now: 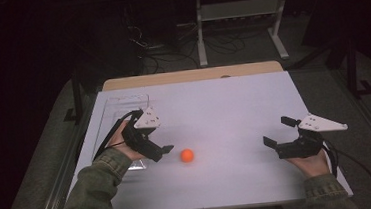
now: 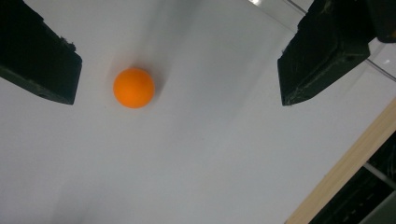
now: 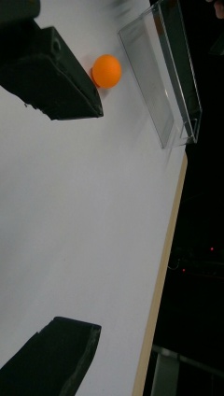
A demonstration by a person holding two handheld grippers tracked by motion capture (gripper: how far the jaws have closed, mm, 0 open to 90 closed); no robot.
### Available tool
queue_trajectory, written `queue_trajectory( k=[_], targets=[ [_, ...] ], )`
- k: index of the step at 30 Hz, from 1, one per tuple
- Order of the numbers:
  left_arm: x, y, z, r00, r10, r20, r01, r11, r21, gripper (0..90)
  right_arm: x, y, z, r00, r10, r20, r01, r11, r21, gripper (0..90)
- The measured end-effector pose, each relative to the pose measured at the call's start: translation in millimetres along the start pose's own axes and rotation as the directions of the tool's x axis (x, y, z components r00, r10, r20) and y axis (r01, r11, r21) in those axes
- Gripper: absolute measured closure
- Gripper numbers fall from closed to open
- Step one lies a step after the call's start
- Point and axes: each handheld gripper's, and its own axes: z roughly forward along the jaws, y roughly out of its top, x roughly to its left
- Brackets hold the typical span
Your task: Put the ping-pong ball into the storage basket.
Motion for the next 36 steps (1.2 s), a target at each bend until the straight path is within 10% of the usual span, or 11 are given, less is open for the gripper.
queue_trajectory(
  k=[36],
  targets=[
    [-6.4,10.1,30.0,0.9962,0.054,0.068,-0.06,0.9946,0.085,0.0,0.6,-2.3,-0.8,1.0,-0.009,-0.002,0.009,0.9999,0.011,0.0]
  ],
)
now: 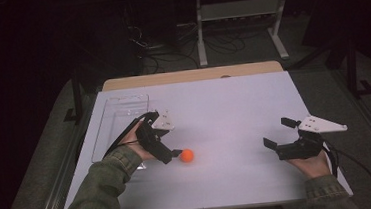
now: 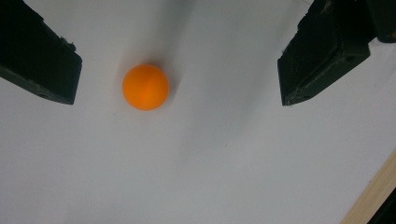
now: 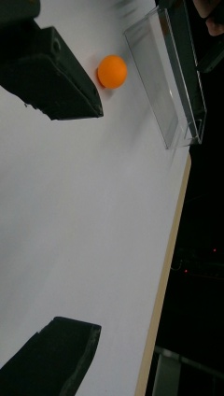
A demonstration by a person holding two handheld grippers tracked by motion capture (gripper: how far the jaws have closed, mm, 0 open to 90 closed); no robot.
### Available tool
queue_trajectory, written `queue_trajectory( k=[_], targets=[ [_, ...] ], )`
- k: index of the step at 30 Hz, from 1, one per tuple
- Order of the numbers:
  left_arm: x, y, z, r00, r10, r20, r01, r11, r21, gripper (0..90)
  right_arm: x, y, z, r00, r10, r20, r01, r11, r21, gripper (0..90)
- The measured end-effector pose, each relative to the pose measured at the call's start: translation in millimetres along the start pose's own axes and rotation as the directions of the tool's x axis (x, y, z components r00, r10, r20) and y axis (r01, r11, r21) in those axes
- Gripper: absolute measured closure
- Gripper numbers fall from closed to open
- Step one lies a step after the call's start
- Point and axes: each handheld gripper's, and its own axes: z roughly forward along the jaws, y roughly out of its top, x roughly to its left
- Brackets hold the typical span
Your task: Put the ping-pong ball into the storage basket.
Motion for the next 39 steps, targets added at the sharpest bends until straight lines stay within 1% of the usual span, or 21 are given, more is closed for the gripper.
queue_trajectory(
  k=[9,16,21,28,39],
  targets=[
    [-0.7,2.3,6.2,0.9999,0.01,0.009,-0.01,0.9999,0.006,0.0,0.2,-0.3,-0.2,1.0,0.0,0.0,0.0,1.0,0.002,0.0],
    [-2.0,4.5,13.5,0.9996,0.015,0.024,-0.015,0.9998,0.015,0.0,0.3,-0.3,-0.7,1.0,0.001,-0.002,-0.001,1.0,0.002,0.0],
    [-3.0,6.1,17.5,0.9991,0.029,0.03,-0.03,0.9992,0.027,0.0,0.4,-0.4,-0.8,1.0,0.0,-0.002,0.0,1.0,0.002,0.0],
    [-4.2,6.6,21.0,0.9988,0.033,0.036,-0.034,0.9989,0.033,0.0,0.8,-0.5,-0.6,1.0,0.001,-0.002,-0.001,1.0,0.006,0.0],
    [-6.6,6.9,29.9,0.9975,0.042,0.056,-0.045,0.9979,0.047,0.0,0.6,-0.7,-0.7,1.0,0.001,-0.003,-0.001,1.0,0.008,0.0]
  ],
)
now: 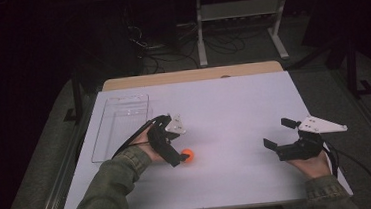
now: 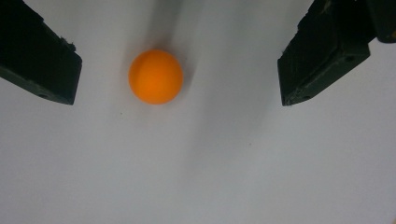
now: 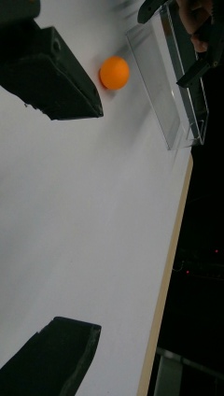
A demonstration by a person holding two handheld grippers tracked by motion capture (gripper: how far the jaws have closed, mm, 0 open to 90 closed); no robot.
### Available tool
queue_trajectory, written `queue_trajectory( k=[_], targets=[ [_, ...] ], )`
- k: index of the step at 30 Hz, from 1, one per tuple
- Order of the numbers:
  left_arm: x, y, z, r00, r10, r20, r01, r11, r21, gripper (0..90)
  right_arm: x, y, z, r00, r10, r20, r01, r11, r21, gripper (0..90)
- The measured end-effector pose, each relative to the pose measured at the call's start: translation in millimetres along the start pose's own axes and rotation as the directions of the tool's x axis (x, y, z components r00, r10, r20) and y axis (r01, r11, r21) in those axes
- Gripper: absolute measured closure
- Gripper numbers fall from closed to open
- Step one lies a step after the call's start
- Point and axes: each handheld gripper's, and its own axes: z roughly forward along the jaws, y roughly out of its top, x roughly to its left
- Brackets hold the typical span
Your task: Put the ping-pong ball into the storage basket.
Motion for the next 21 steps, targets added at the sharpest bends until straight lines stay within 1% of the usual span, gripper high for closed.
queue_trajectory(
  k=[8,13,15,21],
  targets=[
    [-3.2,0.4,7.3,0.9998,0.011,0.018,-0.012,0.9997,0.024,0.0,0.1,-0.2,0.2,1.0,-0.003,-0.001,0.003,1.0,0.003,0.0],
    [-3.9,0.5,10.9,0.9996,0.017,0.02,-0.018,0.9992,0.035,0.0,0.0,-0.3,0.2,1.0,-0.003,-0.001,0.003,1.0,0.003,0.0],
    [-4.9,0.5,12.2,0.9997,0.025,0.009,-0.025,0.999,0.036,0.0,-0.1,-0.3,0.2,1.0,-0.003,-0.002,0.003,1.0,0.004,0.0],
    [-5.7,-0.4,16.9,0.9995,0.025,0.02,-0.026,0.9984,0.051,0.0,0.1,-0.6,0.5,1.0,-0.002,-0.003,0.002,1.0,0.007,0.0]
  ],
)
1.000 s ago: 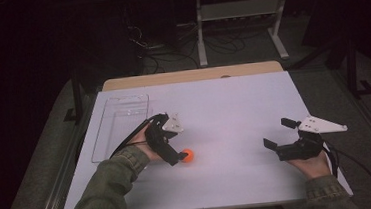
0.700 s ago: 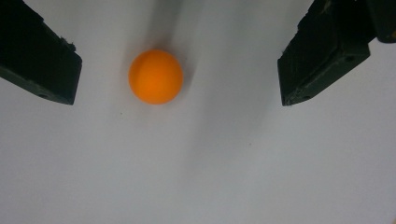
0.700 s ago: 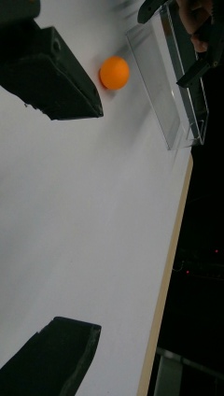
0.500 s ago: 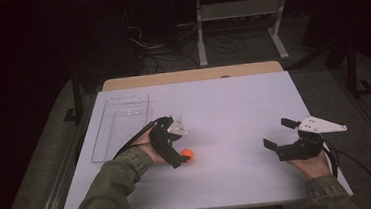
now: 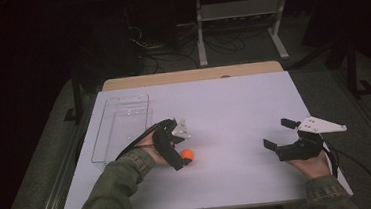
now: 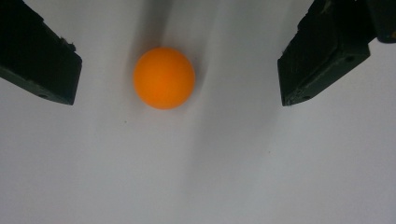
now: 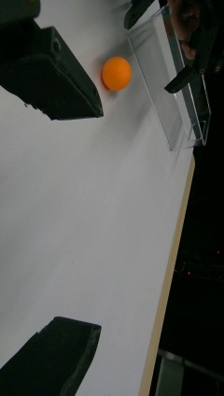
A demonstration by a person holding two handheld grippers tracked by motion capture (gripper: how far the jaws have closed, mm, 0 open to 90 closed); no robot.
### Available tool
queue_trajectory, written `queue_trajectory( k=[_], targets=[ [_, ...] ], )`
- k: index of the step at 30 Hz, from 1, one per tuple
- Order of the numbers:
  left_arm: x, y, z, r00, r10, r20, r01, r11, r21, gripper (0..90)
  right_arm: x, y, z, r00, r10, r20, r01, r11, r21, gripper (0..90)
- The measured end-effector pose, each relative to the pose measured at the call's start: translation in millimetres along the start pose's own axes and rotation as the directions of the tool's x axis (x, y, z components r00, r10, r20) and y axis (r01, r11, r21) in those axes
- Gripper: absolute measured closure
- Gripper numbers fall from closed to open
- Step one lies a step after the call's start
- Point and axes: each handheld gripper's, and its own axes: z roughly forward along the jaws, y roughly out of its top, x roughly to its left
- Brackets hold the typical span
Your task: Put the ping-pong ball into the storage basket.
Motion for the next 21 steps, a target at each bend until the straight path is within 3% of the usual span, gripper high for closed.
queue_trajectory(
  k=[21],
  targets=[
    [-1.3,-1.4,11.4,0.9999,0.0,0.014,0.0,0.9998,0.018,0.0,-0.1,-0.3,0.3,1.0,-0.005,-0.003,0.005,1.0,0.006,0.0]
  ],
)
